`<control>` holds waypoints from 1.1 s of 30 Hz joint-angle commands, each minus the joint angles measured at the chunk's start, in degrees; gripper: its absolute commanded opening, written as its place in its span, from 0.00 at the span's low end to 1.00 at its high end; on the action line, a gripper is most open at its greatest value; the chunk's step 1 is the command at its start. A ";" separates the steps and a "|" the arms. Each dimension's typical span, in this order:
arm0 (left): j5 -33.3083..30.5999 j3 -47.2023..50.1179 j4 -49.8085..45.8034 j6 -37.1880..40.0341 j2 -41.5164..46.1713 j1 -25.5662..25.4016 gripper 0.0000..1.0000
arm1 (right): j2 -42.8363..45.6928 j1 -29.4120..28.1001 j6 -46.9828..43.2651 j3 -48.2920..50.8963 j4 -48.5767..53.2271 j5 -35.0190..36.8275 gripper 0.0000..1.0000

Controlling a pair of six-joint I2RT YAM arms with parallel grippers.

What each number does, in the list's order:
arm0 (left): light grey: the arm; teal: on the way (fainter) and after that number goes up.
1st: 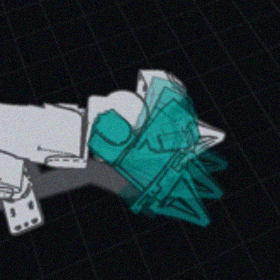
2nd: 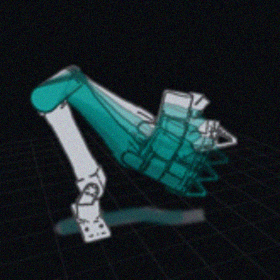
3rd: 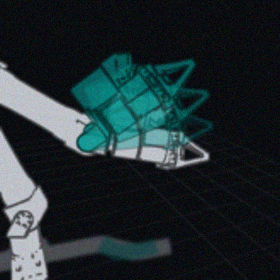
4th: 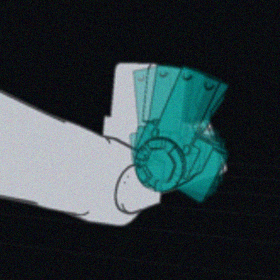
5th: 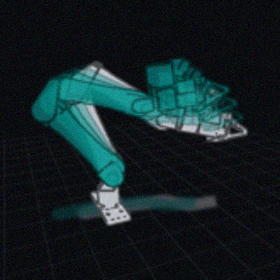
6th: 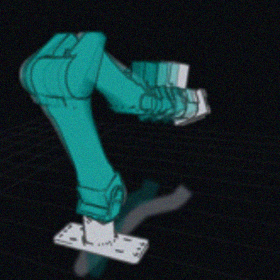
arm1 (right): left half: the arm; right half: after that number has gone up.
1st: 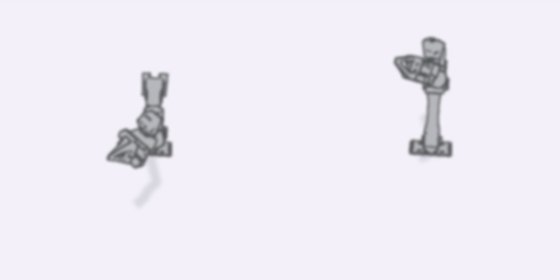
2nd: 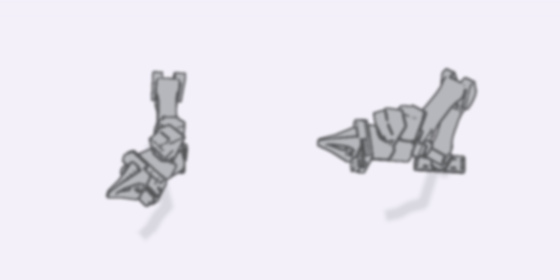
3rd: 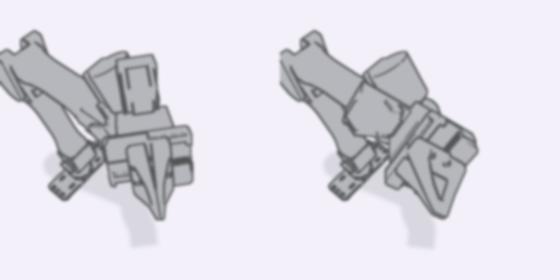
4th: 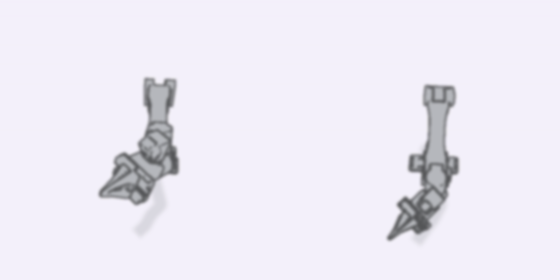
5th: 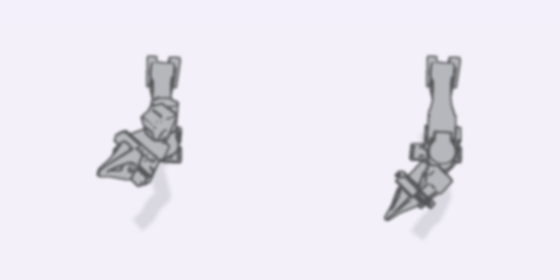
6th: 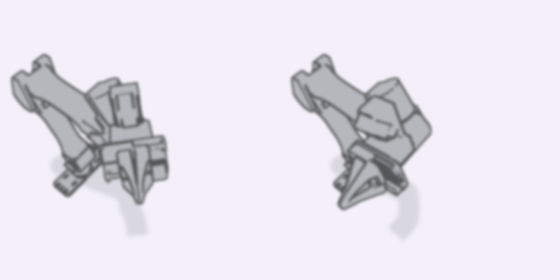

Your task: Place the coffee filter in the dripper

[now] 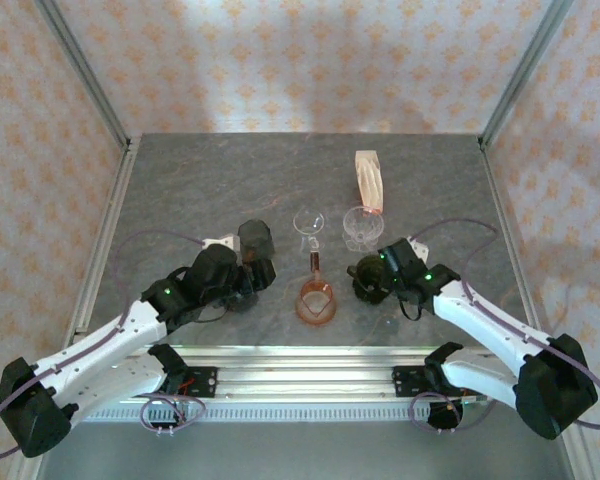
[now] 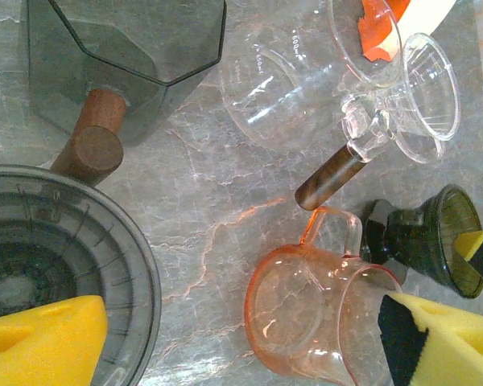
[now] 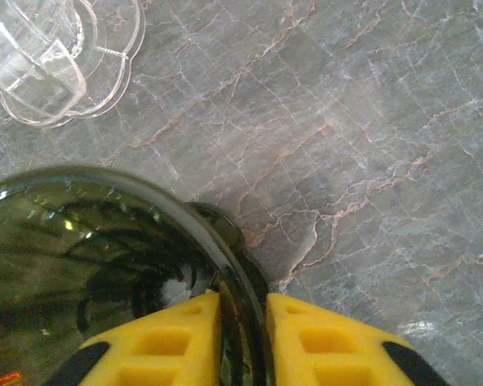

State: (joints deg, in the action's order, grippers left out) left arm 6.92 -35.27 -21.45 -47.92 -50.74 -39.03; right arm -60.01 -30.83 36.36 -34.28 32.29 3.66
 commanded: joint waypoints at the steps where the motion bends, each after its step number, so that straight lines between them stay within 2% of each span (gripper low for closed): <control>1: -1.82 -2.14 0.77 0.43 -0.39 -0.92 0.89 | 0.51 -0.28 -0.33 0.33 0.46 1.76 0.04; 2: -1.75 -2.14 0.75 0.42 -0.43 -0.88 0.89 | 0.67 -0.31 -0.54 0.11 0.78 2.00 0.00; 10: -0.85 -3.98 -0.43 0.11 0.44 -1.13 0.89 | 7.29 -0.33 -5.49 -7.86 8.34 1.72 0.00; 17: -1.23 -5.96 -3.13 1.46 3.19 -1.14 0.91 | 10.73 -1.30 -8.83 -14.59 10.71 -8.16 0.00; 21: -2.37 -7.06 -4.80 2.76 4.98 -1.10 0.93 | 11.67 -6.12 -6.62 -16.30 9.31 -11.43 0.00; 23: -3.09 -7.38 -5.56 3.21 5.52 -1.17 0.99 | 10.96 -9.70 -5.57 -17.59 8.65 -11.25 0.00; 30: -2.98 -7.17 -5.54 3.10 5.55 -1.14 0.99 | 3.43 -20.19 -4.17 -21.19 6.16 -8.39 0.00; 33: -3.00 -6.97 -5.54 2.93 5.57 -1.12 0.99 | 0.56 -22.09 -3.76 -21.90 4.71 -8.03 0.00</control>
State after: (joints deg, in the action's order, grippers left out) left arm 5.45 -41.21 -25.61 -45.95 -45.50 -39.77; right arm -57.95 -51.51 31.31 -54.11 39.81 -6.37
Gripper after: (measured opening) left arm 0.994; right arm 0.052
